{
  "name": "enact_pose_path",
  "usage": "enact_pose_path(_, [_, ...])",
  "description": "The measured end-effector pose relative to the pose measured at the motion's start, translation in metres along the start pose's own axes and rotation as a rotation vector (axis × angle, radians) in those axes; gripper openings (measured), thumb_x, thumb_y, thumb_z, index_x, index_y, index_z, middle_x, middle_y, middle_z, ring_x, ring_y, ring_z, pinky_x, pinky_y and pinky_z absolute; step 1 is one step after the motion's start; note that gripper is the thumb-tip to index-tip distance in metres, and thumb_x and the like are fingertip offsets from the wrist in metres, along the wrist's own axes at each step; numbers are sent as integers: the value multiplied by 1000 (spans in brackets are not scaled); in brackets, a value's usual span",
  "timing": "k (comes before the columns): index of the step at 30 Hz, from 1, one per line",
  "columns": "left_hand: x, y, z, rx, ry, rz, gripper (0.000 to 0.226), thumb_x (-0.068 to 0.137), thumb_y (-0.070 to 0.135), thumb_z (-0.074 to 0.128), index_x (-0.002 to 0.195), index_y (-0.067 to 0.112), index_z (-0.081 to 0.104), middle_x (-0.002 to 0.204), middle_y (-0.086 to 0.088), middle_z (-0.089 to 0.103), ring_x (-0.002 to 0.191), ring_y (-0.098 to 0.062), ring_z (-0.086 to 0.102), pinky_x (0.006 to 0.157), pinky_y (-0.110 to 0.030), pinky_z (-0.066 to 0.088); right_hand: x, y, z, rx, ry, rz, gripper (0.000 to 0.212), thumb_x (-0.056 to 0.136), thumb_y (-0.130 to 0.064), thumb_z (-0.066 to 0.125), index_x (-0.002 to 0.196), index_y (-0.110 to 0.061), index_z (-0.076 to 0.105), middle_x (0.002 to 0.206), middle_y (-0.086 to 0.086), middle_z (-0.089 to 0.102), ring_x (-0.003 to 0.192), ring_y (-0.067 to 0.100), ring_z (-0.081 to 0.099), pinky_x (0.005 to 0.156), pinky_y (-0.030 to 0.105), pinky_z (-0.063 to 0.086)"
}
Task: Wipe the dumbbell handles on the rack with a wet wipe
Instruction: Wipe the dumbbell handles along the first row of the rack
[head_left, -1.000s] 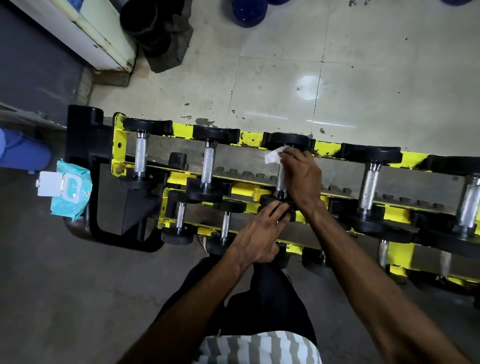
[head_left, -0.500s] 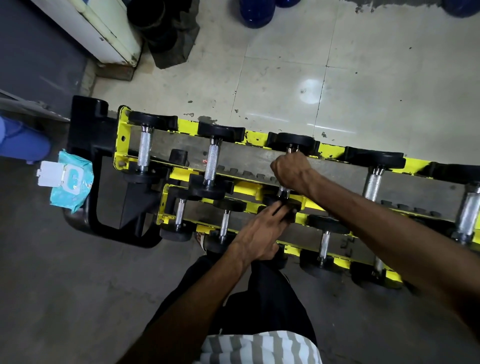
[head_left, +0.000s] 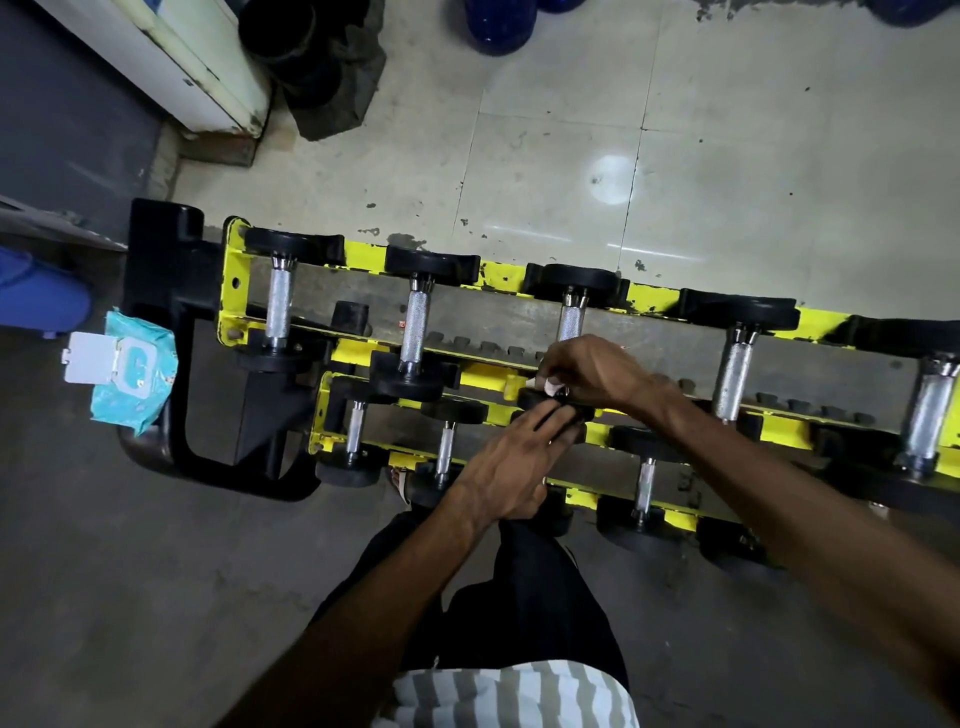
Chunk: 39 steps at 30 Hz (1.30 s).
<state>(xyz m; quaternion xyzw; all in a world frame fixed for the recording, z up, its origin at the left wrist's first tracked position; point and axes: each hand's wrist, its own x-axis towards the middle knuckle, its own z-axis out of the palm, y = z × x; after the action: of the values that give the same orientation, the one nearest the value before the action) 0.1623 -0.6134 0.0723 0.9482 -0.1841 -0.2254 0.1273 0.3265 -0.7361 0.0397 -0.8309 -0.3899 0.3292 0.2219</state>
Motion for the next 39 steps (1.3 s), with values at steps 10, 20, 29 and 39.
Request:
enact_pose_path(10, [0, 2, -1, -16, 13, -5, 91, 72, 23, 65, 156, 5, 33, 159, -14, 30, 147, -31, 25, 115, -34, 37, -31, 19, 24, 743, 231, 358, 25, 77, -2, 79, 93, -16, 66, 79, 4, 73, 72, 13, 69, 66, 32, 56])
enact_pose_path(20, [-2, 4, -1, -60, -5, -27, 92, 76, 21, 64, 159, 7, 26, 162, -13, 25, 151, -30, 19, 113, -36, 39, -37, 19, 40, 738, 502, 580, 42, 60, -1, 89, 96, -12, 70, 91, 5, 72, 79, 13, 62, 75, 36, 56])
enact_pose_path(29, [-1, 4, -1, -45, -3, -30, 95, 72, 24, 66, 158, 6, 30, 160, -12, 30, 148, -28, 21, 106, -32, 46, -43, 6, 52, 392, 502, 702, 18, 80, -35, 78, 88, -19, 78, 79, 3, 75, 70, 19, 70, 63, 26, 50])
enact_pose_path(39, [1, 3, 2, -51, 14, -15, 91, 69, 24, 63, 153, 2, 36, 157, -14, 29, 147, -31, 22, 111, -34, 44, -26, -11, 61, 553, 684, 637, 19, 82, -8, 62, 95, -12, 76, 79, -3, 70, 71, 13, 65, 57, 11, 46])
